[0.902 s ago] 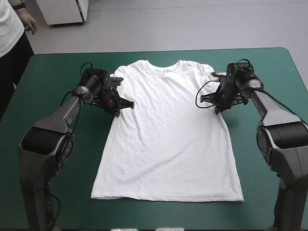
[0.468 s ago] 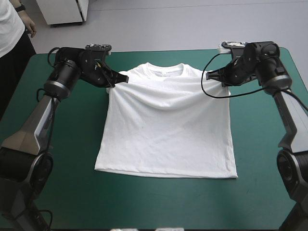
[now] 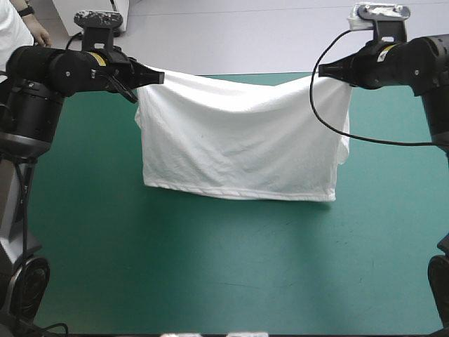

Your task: Fold the cloth

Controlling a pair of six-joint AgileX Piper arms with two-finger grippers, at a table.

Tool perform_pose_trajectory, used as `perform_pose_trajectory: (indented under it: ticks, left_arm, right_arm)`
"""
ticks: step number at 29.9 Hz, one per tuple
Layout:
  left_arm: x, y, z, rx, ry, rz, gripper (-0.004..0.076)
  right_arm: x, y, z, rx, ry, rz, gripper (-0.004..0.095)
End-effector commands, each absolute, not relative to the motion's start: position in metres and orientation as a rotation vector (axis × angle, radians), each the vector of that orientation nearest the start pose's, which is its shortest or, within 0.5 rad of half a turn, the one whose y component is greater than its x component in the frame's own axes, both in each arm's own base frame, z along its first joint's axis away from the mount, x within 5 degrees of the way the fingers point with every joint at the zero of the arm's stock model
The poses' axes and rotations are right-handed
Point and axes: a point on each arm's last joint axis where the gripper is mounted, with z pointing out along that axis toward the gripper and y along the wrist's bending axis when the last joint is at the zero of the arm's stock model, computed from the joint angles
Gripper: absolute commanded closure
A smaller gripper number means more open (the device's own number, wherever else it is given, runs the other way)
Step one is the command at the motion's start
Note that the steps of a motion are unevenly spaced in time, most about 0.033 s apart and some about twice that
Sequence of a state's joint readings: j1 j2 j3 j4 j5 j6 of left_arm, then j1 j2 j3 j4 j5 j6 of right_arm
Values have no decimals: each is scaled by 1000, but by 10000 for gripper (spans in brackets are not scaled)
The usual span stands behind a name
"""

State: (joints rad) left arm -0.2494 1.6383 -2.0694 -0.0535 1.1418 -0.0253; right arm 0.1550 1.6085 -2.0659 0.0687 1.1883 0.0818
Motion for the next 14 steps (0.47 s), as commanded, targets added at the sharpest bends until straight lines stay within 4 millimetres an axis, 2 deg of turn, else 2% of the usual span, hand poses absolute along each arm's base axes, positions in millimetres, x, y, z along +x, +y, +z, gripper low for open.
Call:
perform_pose_trajectory:
  ticks: [1, 5, 8, 11, 14]
  left_arm:
    - [292, -81, 543, 236, 1976, -252, 734]
    - [275, -77, 562, 232, 1905, -257, 734]
    - [273, -76, 565, 231, 1892, -258, 734]
    - [278, -78, 565, 226, 1864, -261, 734]
    - [293, -81, 564, 228, 1805, -252, 734]
  right_arm:
    - [284, 49, 548, -93, 2011, 213, 925]
    - [269, 46, 564, -94, 1963, 216, 925]
    - [267, 46, 566, -92, 1957, 217, 925]
    - [274, 47, 563, -91, 1956, 216, 925]
    - [291, 48, 559, -84, 1926, 199, 925]
